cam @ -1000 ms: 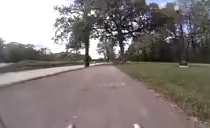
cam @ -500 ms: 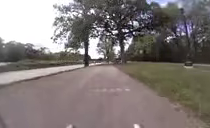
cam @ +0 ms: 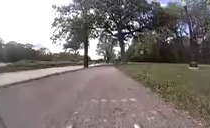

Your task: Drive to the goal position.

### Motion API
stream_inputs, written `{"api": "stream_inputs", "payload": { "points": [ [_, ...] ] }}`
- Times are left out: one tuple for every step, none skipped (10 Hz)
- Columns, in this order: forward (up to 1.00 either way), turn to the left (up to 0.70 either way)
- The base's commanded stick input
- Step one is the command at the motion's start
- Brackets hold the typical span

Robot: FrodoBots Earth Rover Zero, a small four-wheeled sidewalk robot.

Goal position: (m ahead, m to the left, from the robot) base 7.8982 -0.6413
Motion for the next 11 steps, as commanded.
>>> {"api": "stream_inputs", "payload": {
  "points": [
    [1.00, 0.00],
    [1.00, 0.00],
    [1.00, 0.00],
    [1.00, -0.03],
    [1.00, -0.03],
    [1.00, -0.02],
    [1.00, -0.02],
    [1.00, -0.02],
    [1.00, -0.01],
    [1.00, -0.01],
    [1.00, -0.01]
  ]
}}
